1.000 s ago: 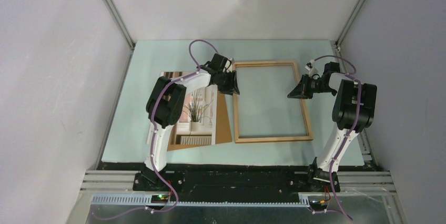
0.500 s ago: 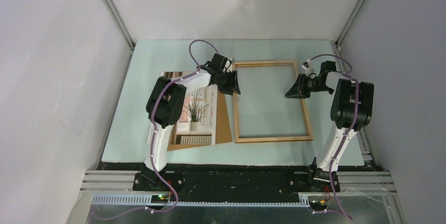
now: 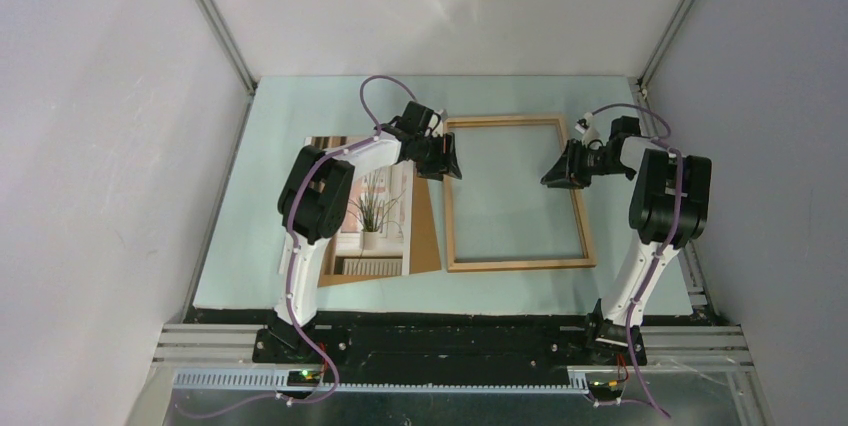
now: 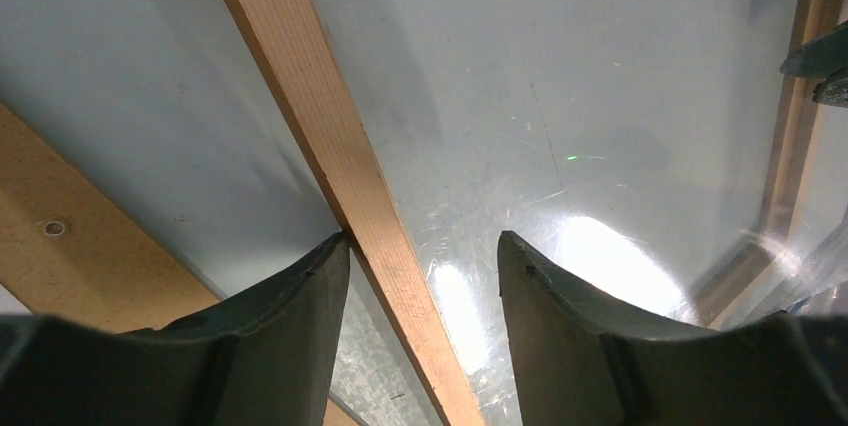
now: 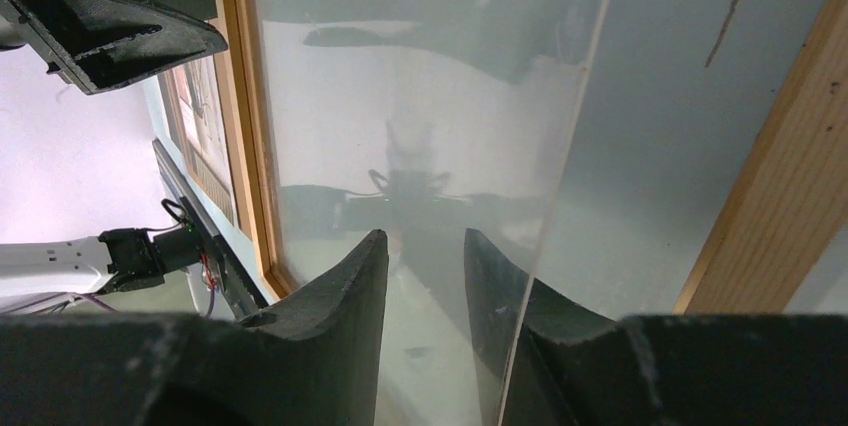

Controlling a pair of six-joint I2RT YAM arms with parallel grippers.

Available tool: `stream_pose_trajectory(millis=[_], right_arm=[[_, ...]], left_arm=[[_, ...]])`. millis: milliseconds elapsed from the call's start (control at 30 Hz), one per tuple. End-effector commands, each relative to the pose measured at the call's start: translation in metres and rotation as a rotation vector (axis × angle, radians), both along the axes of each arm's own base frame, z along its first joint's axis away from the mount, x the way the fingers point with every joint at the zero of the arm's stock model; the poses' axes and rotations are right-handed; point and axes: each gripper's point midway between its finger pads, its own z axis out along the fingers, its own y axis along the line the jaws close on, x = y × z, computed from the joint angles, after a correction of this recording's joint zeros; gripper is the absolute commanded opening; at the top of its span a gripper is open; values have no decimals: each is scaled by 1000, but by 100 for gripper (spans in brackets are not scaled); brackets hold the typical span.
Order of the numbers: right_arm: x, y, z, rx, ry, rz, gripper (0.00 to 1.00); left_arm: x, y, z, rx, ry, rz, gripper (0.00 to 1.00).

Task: Put the photo into the frame
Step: Place the photo frame item in the photo frame.

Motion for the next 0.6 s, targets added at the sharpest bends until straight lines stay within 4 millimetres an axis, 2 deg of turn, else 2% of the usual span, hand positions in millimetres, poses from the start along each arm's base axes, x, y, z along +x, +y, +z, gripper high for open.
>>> stream_pose_trajectory(millis=[0,267,567], right_arm=[[9,-1,7,40,-51,24,38],[10,-2,8,88,-56,24,36],[16,-3,1,46,-56,8,45]], left_arm=[[-14,-8,1,-10,13,-30,62],[-13,-6,2,-1,3,-27,63],[-13,-5,1,0,4,-27,63]])
